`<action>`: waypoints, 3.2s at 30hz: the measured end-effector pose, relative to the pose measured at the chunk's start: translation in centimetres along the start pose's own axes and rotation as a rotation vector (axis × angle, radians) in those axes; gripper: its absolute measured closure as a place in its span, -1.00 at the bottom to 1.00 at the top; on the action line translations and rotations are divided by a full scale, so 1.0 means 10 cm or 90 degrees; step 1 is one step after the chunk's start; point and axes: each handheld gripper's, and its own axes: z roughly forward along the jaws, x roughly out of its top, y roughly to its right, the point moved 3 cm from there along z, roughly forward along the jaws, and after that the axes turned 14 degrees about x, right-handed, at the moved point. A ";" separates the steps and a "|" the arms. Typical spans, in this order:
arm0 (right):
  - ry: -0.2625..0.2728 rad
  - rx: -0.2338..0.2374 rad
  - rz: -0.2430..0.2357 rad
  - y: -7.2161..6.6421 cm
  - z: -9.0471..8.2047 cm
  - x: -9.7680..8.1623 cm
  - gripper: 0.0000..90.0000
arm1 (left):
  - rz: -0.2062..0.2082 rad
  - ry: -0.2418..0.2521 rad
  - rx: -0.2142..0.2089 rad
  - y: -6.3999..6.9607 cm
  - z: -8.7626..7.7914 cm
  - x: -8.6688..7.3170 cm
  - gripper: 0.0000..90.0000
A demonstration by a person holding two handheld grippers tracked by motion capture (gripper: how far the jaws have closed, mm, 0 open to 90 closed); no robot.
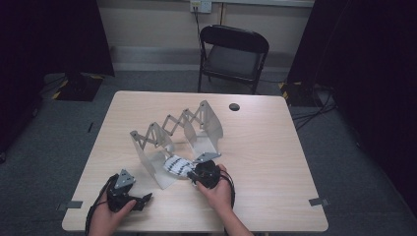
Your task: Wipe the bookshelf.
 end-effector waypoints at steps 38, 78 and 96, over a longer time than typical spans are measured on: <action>0.010 -0.017 0.007 0.14 0.14 0.16 0.49 | -0.001 0.000 0.001 0.00 0.00 0.00 -0.87; 0.101 -0.030 -0.012 -0.02 -0.44 0.91 0.73 | 0.000 -0.001 0.001 0.00 0.00 0.00 -0.88; 0.056 0.004 -0.030 -0.05 -0.10 0.74 0.73 | 0.001 -0.002 -0.001 0.00 0.00 0.00 -0.88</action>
